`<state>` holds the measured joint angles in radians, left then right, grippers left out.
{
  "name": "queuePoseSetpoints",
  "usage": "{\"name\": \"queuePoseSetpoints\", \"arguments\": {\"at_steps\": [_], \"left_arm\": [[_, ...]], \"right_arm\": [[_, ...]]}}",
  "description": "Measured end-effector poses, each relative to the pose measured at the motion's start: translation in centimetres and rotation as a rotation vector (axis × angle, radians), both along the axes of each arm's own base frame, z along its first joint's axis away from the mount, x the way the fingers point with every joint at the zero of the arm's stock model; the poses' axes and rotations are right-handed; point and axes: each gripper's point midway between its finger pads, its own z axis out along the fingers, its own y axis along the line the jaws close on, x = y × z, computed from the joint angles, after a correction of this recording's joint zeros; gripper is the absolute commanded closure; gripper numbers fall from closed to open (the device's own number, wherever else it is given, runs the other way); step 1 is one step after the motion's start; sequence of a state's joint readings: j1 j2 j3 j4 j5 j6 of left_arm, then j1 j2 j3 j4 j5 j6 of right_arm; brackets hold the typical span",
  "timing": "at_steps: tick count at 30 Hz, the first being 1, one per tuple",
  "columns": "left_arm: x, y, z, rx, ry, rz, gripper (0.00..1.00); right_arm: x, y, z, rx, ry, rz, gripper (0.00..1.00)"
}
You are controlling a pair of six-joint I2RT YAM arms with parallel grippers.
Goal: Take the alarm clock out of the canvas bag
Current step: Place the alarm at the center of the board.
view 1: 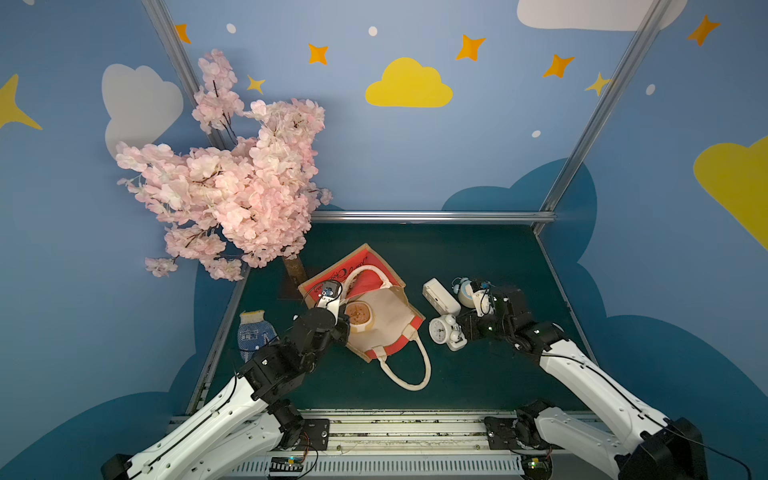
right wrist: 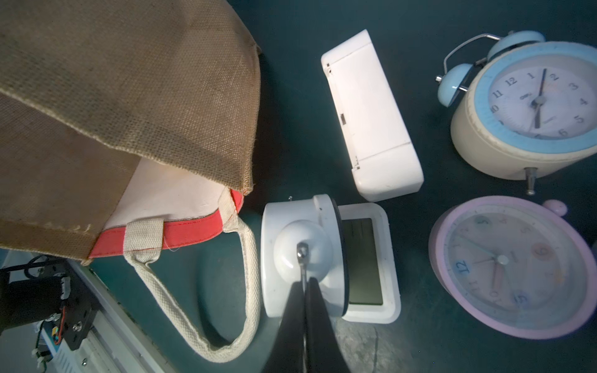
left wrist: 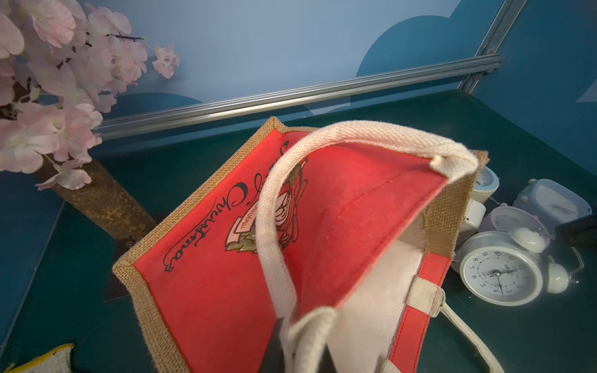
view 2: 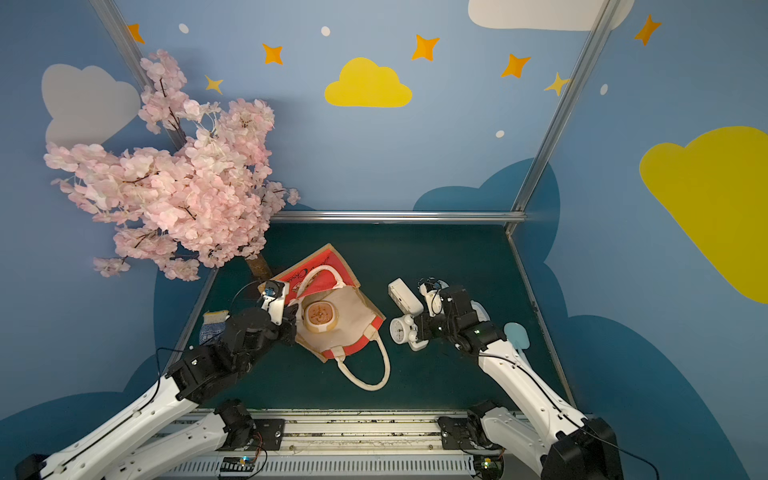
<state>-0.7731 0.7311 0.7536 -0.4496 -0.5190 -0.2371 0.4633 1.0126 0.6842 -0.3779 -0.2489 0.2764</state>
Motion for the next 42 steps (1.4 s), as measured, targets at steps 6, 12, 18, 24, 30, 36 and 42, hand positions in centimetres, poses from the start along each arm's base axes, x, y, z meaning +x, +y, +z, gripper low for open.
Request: {"name": "queuePoseSetpoints", "arguments": {"at_steps": [6, 12, 18, 24, 30, 36, 42], "left_arm": [[-0.1, -0.1, 0.2, 0.006, -0.008, -0.016, 0.9], [-0.3, 0.1, 0.3, 0.007, -0.013, -0.018, 0.9], [-1.0, 1.0, 0.4, -0.002, -0.028, -0.01, 0.89], [-1.3, 1.3, 0.3, 0.0, -0.027, -0.01, 0.89], [-1.1, 1.1, 0.1, 0.011, -0.022, -0.014, 0.89], [-1.1, 1.0, 0.1, 0.016, -0.023, -0.021, 0.89], [-1.2, 1.0, 0.1, 0.025, -0.026, -0.028, 0.89]], "right_arm": [[0.2, 2.2, -0.8, -0.001, 0.053, 0.039, 1.0], [1.0, 6.0, -0.4, -0.003, 0.057, 0.111, 1.0], [2.8, 8.5, 0.4, 0.006, 0.043, 0.133, 1.0], [5.6, 9.8, -0.4, -0.057, 0.028, 0.135, 1.0], [8.4, 11.2, -0.9, -0.105, 0.017, 0.163, 1.0], [10.5, 11.5, -1.5, -0.13, 0.019, 0.164, 1.0], [11.7, 11.4, -1.6, -0.124, 0.027, 0.161, 1.0]]}}
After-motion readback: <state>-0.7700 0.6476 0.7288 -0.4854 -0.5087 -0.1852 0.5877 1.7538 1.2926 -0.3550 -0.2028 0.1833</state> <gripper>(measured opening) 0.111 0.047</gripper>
